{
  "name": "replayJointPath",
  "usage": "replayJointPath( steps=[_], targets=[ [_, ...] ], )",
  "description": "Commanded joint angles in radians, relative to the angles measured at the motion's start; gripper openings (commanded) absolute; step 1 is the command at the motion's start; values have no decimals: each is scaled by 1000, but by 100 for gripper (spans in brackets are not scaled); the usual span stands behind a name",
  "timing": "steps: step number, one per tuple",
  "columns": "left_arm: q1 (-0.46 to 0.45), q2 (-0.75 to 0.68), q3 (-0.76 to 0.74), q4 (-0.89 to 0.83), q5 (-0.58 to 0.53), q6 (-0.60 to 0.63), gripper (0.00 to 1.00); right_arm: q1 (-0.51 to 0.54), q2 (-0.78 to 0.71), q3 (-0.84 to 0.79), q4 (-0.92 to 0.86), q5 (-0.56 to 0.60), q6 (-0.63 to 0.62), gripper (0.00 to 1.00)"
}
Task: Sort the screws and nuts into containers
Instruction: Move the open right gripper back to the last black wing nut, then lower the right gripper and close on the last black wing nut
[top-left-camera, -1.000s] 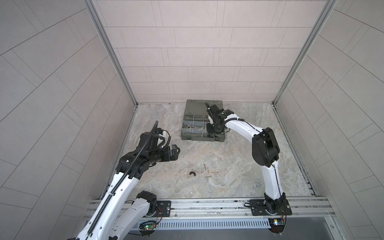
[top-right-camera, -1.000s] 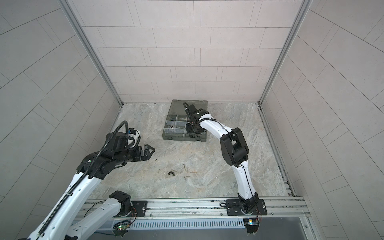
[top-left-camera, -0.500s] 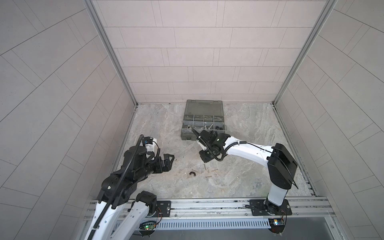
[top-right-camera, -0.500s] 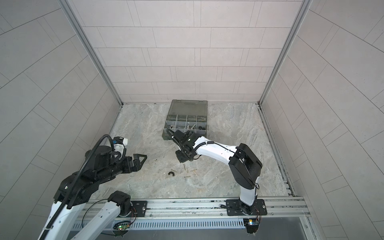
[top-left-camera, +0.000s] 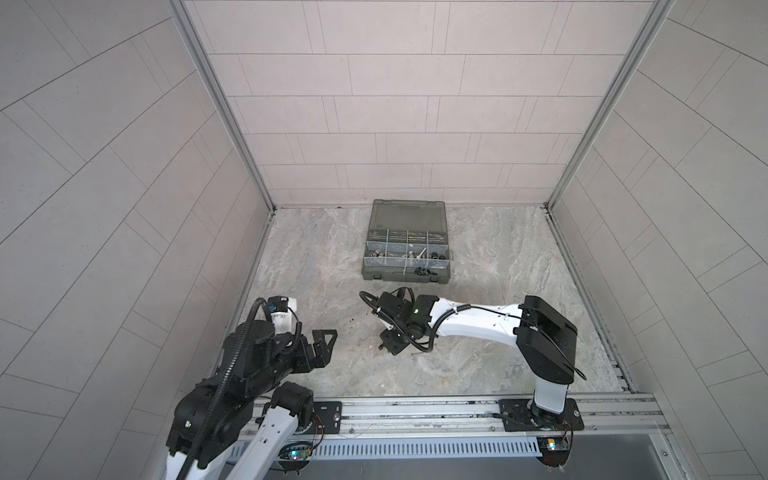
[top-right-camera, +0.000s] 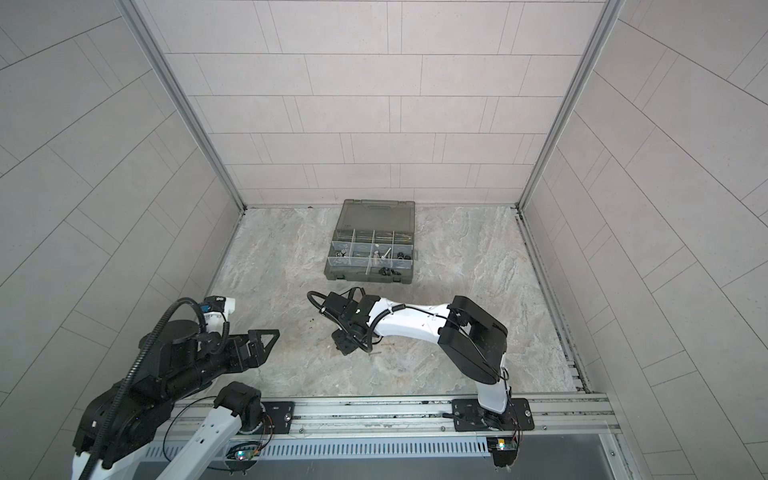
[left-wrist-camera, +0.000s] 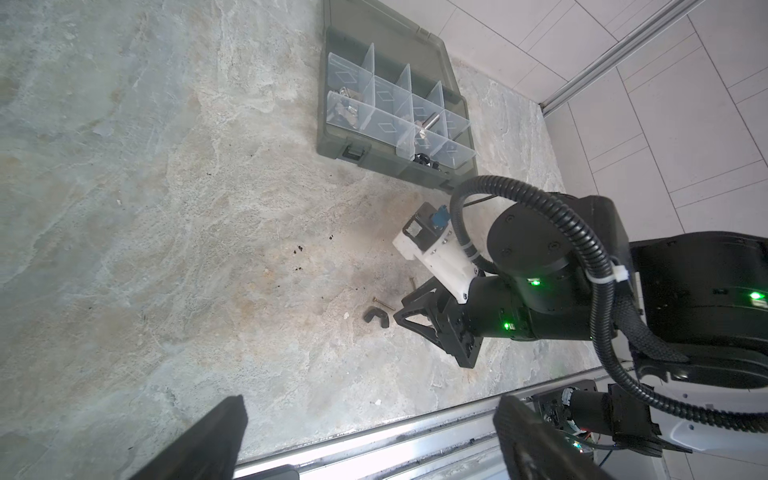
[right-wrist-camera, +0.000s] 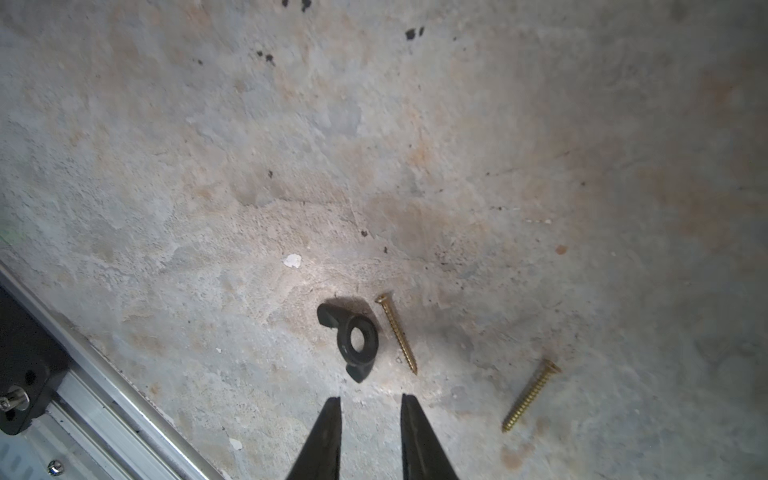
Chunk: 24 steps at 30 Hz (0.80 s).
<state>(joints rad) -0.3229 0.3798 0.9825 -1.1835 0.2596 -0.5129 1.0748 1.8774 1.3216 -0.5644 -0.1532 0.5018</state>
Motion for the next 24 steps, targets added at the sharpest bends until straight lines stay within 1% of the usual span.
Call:
replayJointPath(
  steps=[1,20,24],
  targets=[
    [1,-16,21,-35,-16,-16,99,14,30,18,8,5,11,25],
    [1,-30,9,-38,-25,-19,99,18,100,54,-6,7,-18,23],
    [1,-30,5,-35,-26,-21,99,17,108,65,-17,18,-26,20]
  ],
)
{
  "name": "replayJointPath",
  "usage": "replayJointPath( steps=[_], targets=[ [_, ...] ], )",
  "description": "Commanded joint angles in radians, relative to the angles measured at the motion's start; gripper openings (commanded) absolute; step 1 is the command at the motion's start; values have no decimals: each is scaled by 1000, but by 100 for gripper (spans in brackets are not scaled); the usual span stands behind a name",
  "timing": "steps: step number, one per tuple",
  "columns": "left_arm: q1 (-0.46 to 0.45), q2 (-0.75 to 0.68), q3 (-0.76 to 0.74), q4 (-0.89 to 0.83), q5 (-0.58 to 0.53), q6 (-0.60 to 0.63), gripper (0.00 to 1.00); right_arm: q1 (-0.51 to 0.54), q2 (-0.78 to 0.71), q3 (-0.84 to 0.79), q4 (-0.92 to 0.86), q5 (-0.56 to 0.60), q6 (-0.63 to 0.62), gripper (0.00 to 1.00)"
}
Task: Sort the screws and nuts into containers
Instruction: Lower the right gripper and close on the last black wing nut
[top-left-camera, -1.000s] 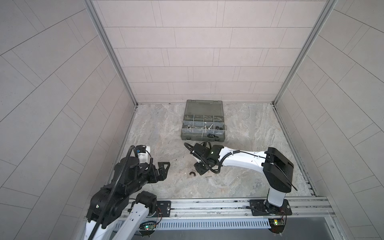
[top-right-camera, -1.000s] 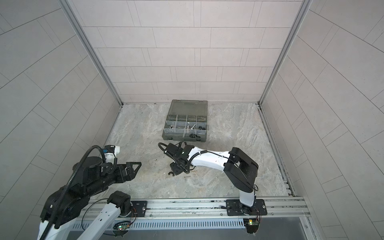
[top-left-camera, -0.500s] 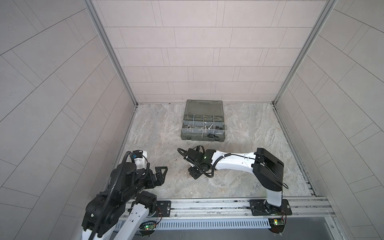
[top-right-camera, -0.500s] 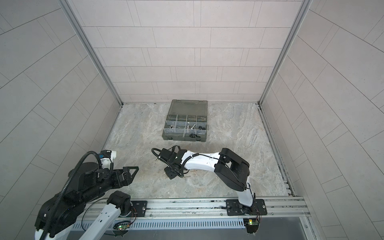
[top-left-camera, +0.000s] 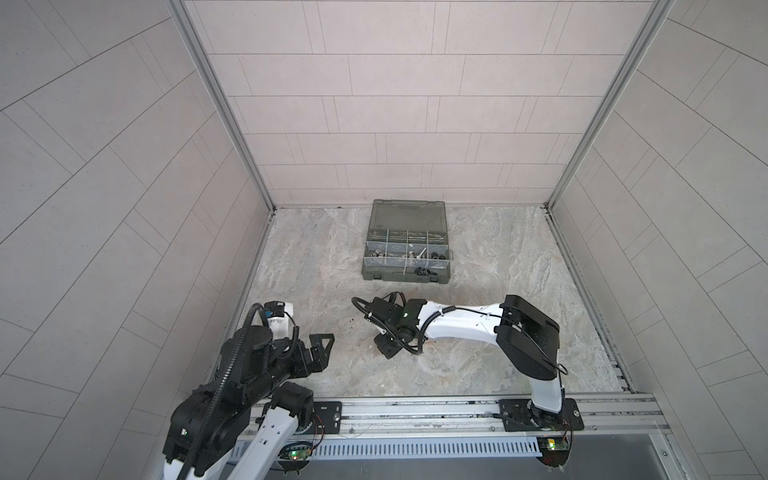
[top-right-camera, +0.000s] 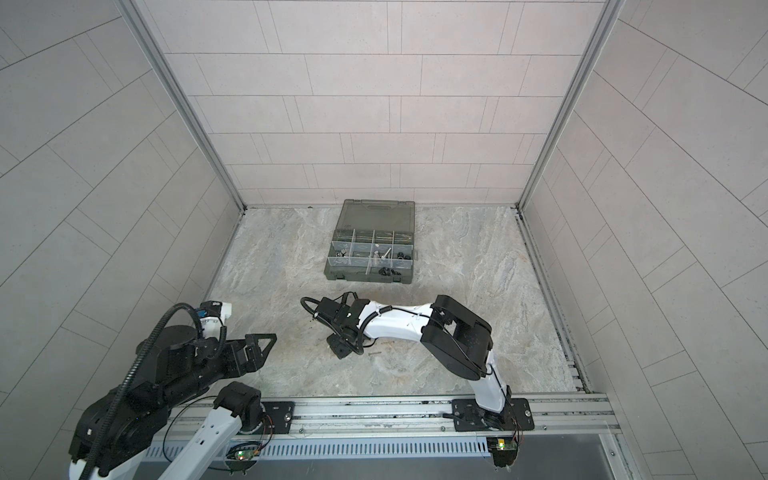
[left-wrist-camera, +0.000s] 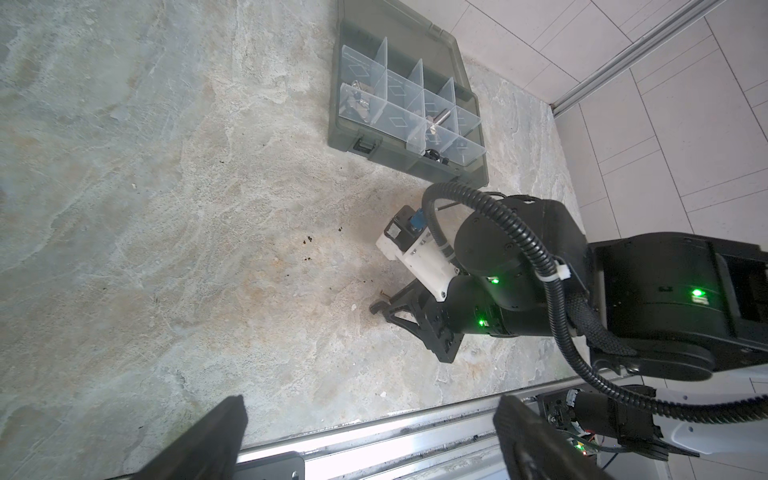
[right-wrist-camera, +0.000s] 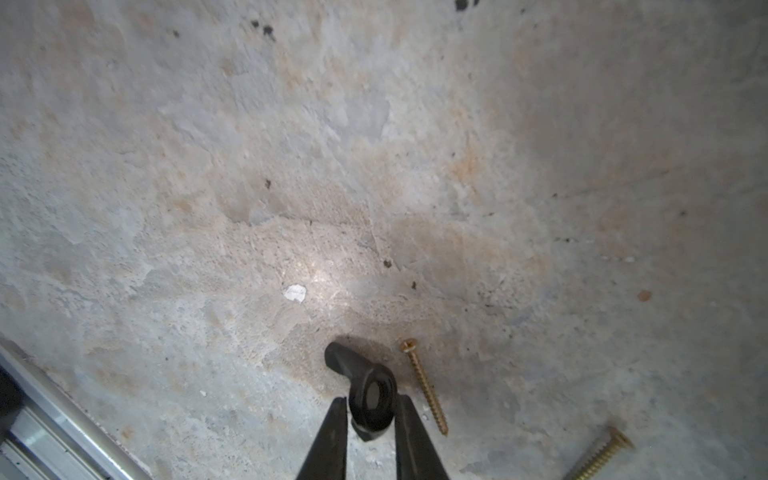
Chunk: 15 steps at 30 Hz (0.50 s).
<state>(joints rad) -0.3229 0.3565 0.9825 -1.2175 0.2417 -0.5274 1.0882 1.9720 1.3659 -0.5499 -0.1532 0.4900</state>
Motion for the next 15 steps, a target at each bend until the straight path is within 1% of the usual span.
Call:
replayJointPath(
  steps=[1,3,6,8,15],
  targets=[
    [1,-8,4,1,-7,-6,99,4,15,24,-37,19,-15,18],
    [1,-7,3,2,-8,-6,99,3,16,27,-43,27,-18,16],
    [1,-5,5,4,-7,-6,99,3,11,30,-51,25,-23,8],
    [1,-2,5,7,-7,-6,99,2,0,29,-53,28,-23,6],
    [1,19,19,20,-4,-6,99,-25,-83,32,-75,23,-16,5]
  ],
)
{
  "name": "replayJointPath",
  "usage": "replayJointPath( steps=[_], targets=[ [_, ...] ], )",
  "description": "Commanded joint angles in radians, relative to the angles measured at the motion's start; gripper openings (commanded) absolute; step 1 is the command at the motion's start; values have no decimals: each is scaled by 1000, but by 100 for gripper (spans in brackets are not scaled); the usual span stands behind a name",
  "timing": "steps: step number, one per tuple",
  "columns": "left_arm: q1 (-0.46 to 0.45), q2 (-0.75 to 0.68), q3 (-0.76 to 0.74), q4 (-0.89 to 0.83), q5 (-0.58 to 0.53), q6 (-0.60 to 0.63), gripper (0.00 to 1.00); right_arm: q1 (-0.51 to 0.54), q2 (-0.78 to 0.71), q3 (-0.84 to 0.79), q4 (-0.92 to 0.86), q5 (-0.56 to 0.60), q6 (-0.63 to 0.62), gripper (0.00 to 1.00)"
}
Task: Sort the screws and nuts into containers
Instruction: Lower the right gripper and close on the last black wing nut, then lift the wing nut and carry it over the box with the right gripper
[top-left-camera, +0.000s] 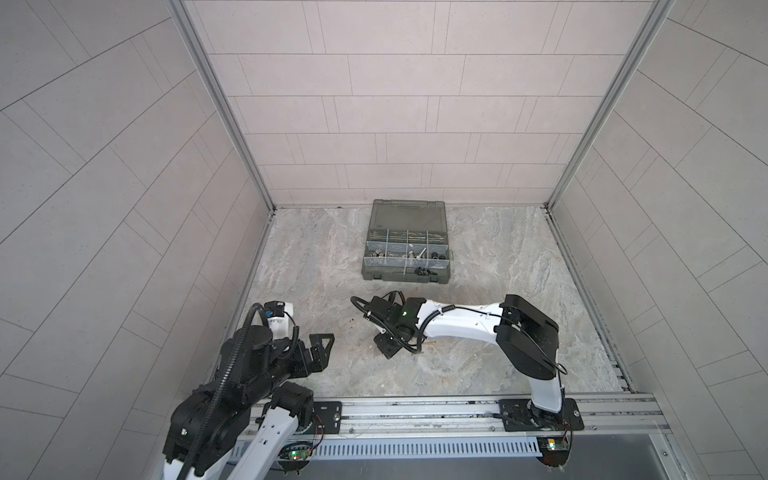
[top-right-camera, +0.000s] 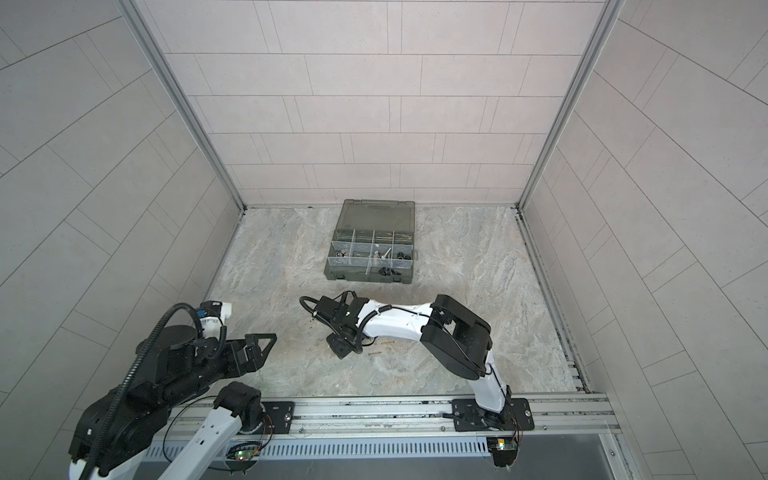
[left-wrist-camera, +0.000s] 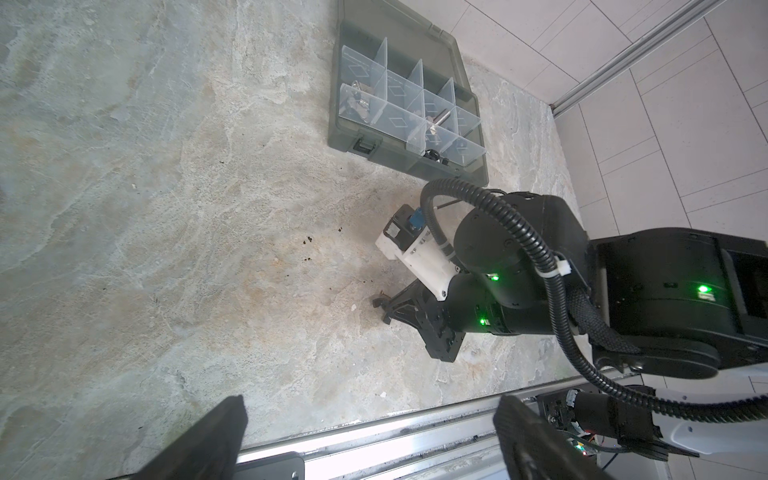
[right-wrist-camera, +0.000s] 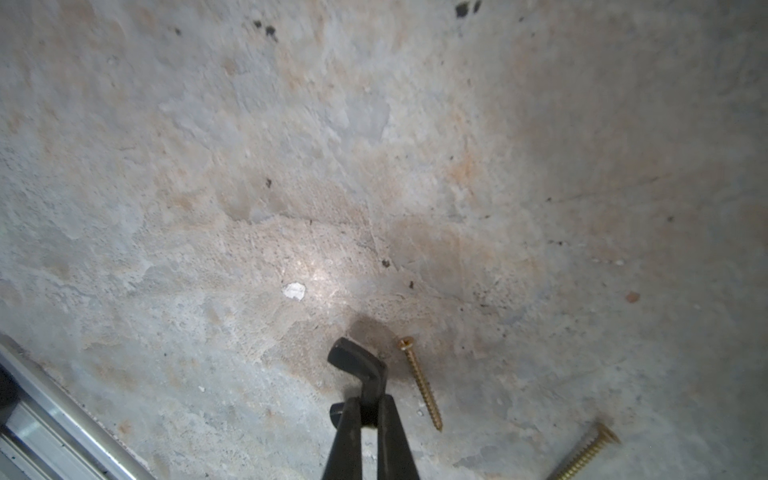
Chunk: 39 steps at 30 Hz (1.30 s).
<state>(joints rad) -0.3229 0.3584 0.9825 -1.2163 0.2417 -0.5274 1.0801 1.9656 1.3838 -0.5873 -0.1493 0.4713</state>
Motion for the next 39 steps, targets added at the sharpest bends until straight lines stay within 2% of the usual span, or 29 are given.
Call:
replayJointPath(
  steps=[1,5,9,15,19,26,39],
  targets=[
    [1,22,21,25,1,-8,99,-28,-92,14,-41,19,0,5],
    [1,63,29,62,13,-8,99,-109,-152,38,-79,28,-18,5],
    [1,127,32,120,30,-2,99,-234,-157,87,-111,18,-40,5],
    [1,243,22,221,56,15,99,-418,-95,194,-110,-38,-36,5],
    [1,324,18,280,69,31,99,-503,-21,285,-116,-83,-33,6],
    [1,451,9,375,91,43,99,-585,86,386,-134,-119,-34,6],
    [1,510,-33,447,125,27,99,-625,122,345,-108,-130,-33,8]
  ],
)
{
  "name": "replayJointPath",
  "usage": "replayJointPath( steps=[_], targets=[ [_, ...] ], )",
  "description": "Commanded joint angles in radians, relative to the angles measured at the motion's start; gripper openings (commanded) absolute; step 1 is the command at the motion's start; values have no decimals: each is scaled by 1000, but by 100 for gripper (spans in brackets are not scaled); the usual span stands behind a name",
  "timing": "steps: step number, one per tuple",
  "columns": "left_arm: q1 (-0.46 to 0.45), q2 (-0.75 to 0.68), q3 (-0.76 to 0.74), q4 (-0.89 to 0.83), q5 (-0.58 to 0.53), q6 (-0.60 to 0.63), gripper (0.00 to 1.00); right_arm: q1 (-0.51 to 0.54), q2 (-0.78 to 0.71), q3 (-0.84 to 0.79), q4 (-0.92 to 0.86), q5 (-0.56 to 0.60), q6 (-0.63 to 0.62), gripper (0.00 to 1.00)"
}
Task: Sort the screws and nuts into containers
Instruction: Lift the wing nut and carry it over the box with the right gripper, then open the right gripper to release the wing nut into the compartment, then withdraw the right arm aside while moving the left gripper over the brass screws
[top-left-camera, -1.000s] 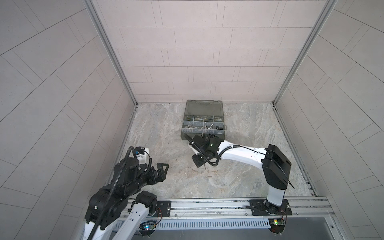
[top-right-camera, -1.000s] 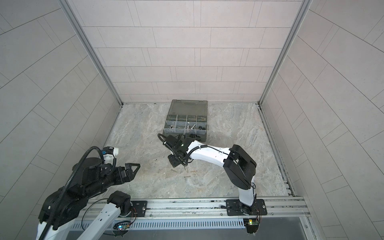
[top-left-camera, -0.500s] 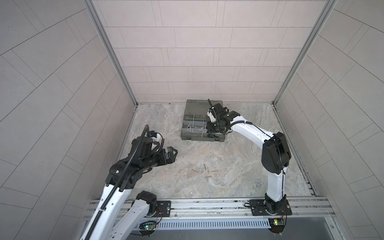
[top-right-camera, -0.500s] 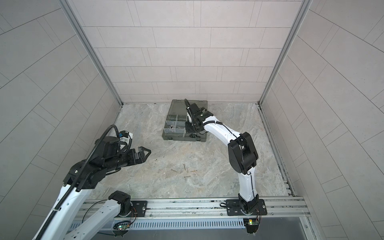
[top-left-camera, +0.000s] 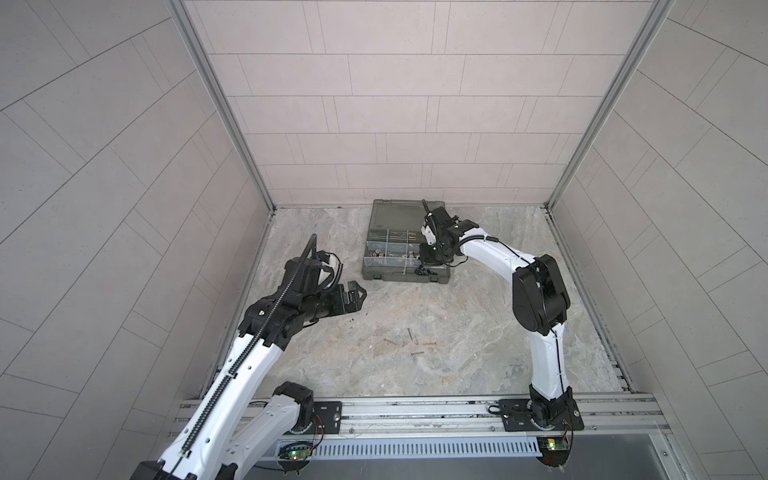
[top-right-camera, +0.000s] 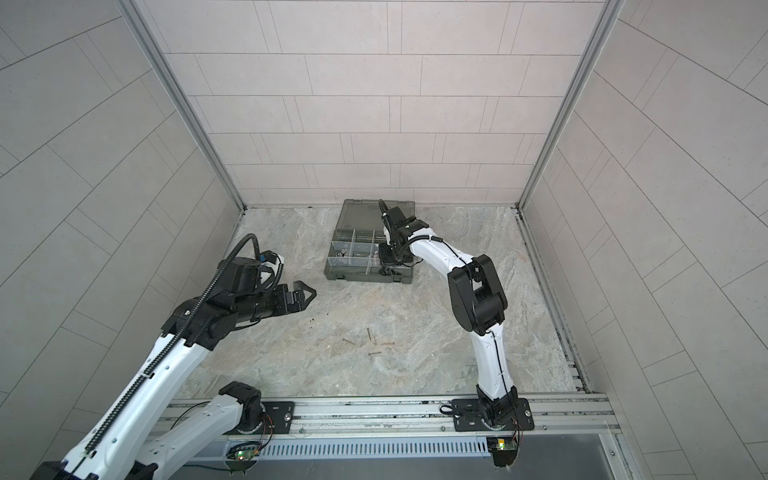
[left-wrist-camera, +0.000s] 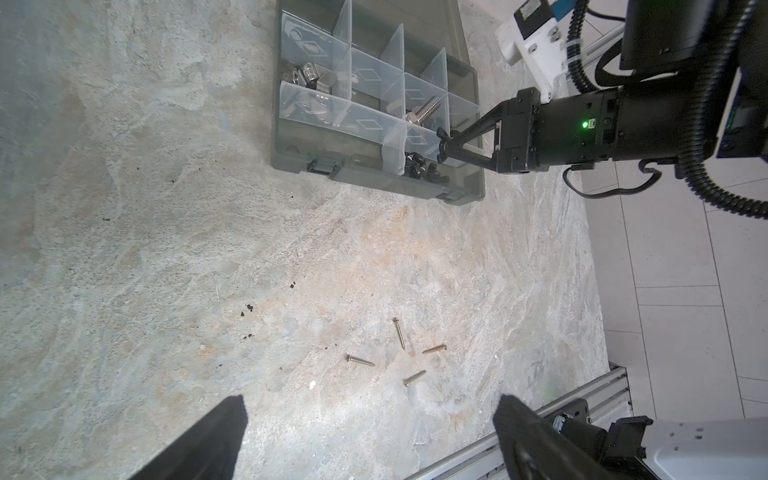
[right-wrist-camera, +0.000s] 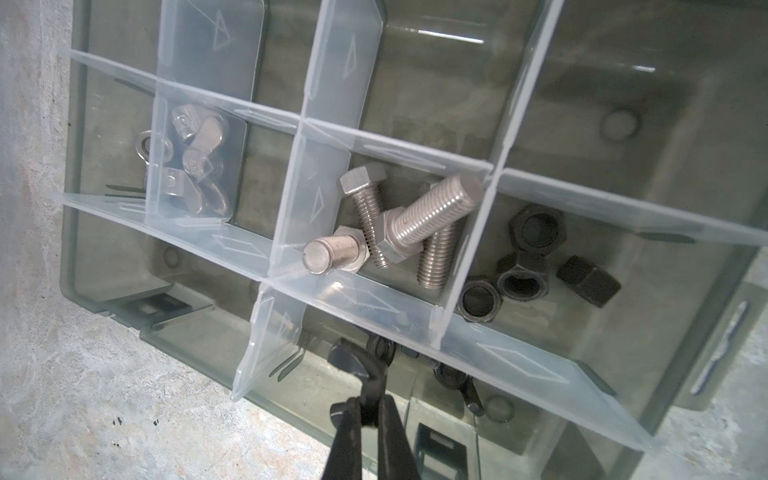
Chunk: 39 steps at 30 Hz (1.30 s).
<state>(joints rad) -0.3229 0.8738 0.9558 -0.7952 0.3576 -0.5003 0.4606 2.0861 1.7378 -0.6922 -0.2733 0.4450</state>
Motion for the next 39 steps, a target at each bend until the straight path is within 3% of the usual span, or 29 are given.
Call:
replayJointPath(
  steps=[1,9,13,17,23,24,27,28,30,34,39],
  targets=[
    [1,-6,-7,26,9,-1,99,-8,2,-12,0,-6,-4,10],
    [1,-15,-9,19,12,-9,99,-15,-41,-38,13,-32,-1,25],
    [1,-13,-19,28,27,-20,99,-14,-116,-85,17,-32,3,25],
    [-1,-8,-71,79,76,-72,98,-11,-254,-197,26,-25,2,38],
    [-31,-15,-186,195,124,-145,86,4,-529,-447,35,3,4,54],
    [-46,-12,-193,206,123,-146,86,5,-568,-483,30,9,4,57],
    [-125,-1,-201,245,94,-141,90,9,-688,-589,0,21,-11,85],
    [-156,12,-200,257,74,-137,92,9,-726,-619,-20,39,-13,99],
    [-217,41,-206,300,47,-123,96,8,-798,-676,-50,69,-20,99],
    [-268,125,-260,490,75,-132,100,8,-950,-779,-82,87,-10,99],
    [-268,257,-439,1098,170,-356,100,7,-1154,-875,-116,137,-7,99]
  ],
)
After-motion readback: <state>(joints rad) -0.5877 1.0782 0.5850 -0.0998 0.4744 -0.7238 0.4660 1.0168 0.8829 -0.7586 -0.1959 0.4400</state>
